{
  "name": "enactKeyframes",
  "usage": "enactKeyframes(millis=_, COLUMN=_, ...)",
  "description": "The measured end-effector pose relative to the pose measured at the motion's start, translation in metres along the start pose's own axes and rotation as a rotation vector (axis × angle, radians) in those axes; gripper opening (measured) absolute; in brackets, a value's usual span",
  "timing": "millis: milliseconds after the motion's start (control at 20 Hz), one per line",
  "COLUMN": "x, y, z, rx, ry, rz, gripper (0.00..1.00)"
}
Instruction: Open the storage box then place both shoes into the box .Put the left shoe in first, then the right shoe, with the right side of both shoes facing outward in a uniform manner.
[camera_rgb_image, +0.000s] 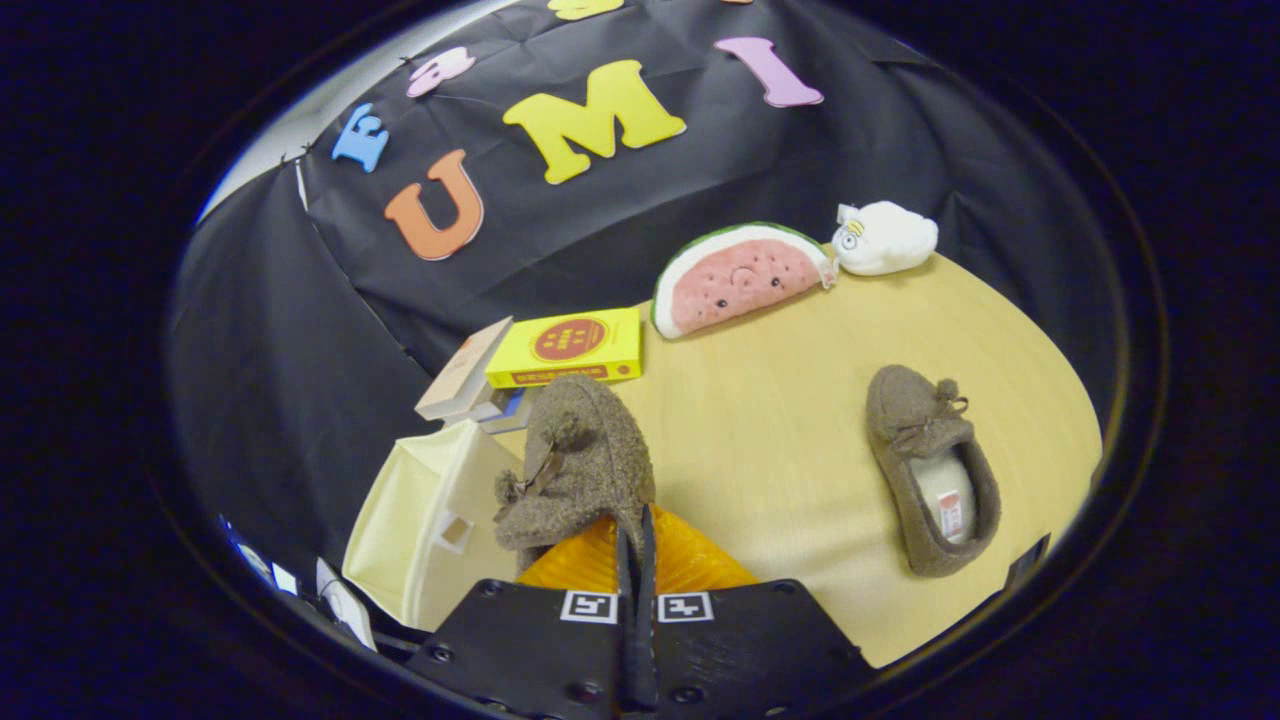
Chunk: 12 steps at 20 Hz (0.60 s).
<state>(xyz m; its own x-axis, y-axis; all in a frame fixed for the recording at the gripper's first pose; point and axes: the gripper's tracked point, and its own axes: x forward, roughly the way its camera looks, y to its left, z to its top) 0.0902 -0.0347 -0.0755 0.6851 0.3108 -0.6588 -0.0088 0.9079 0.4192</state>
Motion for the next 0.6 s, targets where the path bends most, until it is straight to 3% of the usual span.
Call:
enactKeyframes(millis=350, x=-0.009, y=0.133, z=-0.001, rx=0.001, ry=0.01, rz=0.112, gripper=0.0)
enactKeyframes(millis=600, x=0.016, y=0.215, z=-0.022, rx=-0.015, ry=0.02, rz=0.124, gripper=0.0)
